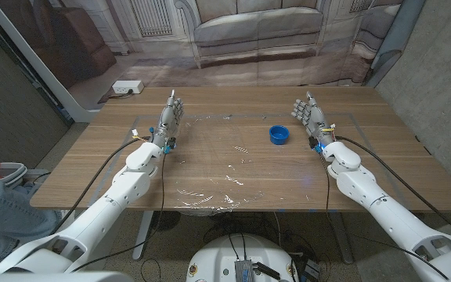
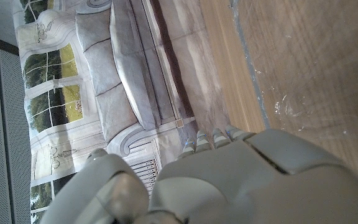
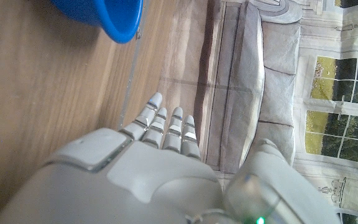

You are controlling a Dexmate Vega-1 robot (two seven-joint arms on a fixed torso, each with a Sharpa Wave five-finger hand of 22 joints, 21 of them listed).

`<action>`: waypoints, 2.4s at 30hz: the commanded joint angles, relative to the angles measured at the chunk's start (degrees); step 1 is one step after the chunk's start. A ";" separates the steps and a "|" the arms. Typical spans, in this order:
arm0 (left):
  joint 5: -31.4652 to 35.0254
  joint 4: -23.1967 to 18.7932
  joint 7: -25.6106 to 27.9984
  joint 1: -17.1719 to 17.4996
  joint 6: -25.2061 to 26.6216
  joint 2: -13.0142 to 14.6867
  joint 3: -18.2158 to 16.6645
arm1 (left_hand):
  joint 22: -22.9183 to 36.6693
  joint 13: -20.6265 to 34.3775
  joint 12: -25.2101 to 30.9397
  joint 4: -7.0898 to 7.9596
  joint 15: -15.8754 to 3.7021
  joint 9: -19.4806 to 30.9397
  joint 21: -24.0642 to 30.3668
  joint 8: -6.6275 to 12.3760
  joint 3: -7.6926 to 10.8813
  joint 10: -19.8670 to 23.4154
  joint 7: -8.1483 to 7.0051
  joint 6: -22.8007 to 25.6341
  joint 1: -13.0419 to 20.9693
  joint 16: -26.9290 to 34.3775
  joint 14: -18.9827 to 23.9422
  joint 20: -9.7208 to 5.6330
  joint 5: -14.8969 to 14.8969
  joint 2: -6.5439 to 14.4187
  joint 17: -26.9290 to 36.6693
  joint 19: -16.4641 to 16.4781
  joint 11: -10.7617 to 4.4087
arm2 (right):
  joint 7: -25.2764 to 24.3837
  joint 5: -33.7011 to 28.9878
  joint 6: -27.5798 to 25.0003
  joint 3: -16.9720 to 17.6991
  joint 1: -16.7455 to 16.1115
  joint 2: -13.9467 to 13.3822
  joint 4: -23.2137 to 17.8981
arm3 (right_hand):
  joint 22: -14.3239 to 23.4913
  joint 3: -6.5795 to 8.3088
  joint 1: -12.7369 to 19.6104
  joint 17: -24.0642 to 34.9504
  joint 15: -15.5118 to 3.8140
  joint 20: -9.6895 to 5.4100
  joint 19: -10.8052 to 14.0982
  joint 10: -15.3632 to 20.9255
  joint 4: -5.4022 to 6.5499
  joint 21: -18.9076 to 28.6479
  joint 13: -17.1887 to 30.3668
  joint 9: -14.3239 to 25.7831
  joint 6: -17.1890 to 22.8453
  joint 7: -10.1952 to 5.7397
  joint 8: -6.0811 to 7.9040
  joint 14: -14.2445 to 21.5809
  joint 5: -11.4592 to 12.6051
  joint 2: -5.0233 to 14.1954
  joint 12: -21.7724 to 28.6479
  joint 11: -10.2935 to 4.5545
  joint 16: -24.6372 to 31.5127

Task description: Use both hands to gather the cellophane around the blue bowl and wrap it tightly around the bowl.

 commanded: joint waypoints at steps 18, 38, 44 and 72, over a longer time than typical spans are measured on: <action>13.83 -5.60 -11.12 2.07 9.75 -11.13 -14.80 | 0.16 0.04 1.04 0.13 -0.45 0.03 0.47 0.93 0.23 1.87 -0.23 1.90 1.32 0.65 1.50 0.86 0.49 1.30 0.21 0.06 -0.55 | 1.96 -14.59 0.27 10.96 -9.01 8.77 -9.39 | 0.26 0.62 1.68 0.01 -0.53 -2.52 2.12 1.74 -0.89 -0.31 -0.10 0.02 2.13 -1.09 0.64 1.73 0.02 0.13 0.70 -0.85 0.44; 20.64 -10.57 -8.54 5.25 11.10 -13.05 -15.52 | 0.14 0.03 1.06 -0.41 -0.52 0.02 0.69 0.96 0.45 2.60 -0.27 2.79 2.48 0.64 2.40 1.38 0.48 1.92 0.16 0.90 -0.58 | -3.27 -29.79 3.11 9.38 -9.52 7.88 -10.84 | 0.29 1.39 3.52 -0.10 -1.09 -2.69 2.64 2.46 -2.11 -1.15 -0.27 0.02 3.16 -2.00 0.76 2.02 -0.16 0.90 0.86 -1.38 0.20; 22.42 -10.26 -6.76 5.37 9.18 -13.76 -15.77 | 0.13 0.03 1.03 -0.61 -0.51 0.02 0.62 0.89 0.49 2.66 -0.22 2.77 2.84 0.55 2.38 1.47 0.47 1.96 0.14 0.81 -0.61 | -6.56 -35.79 0.15 8.83 -10.54 6.55 -14.15 | 0.30 1.73 4.37 -0.14 -1.09 -2.68 2.73 2.41 -2.67 -1.44 -0.31 0.02 3.41 -2.15 0.77 2.12 -0.23 1.15 0.80 -1.46 0.13; 23.11 -10.17 -7.71 5.37 7.07 -13.59 -15.80 | 0.05 0.05 1.10 -3.90 -0.59 0.06 0.46 1.31 1.32 4.49 -0.24 5.31 8.65 0.42 4.01 3.16 0.16 1.68 0.07 1.53 -0.71 | -14.75 -55.51 -15.58 3.92 -12.46 1.84 -22.67 | 0.35 3.66 11.76 -0.25 -0.98 -1.94 3.36 1.03 -8.17 -3.94 -0.33 0.34 2.39 -3.14 0.12 1.17 -1.13 0.98 0.14 -1.81 -0.75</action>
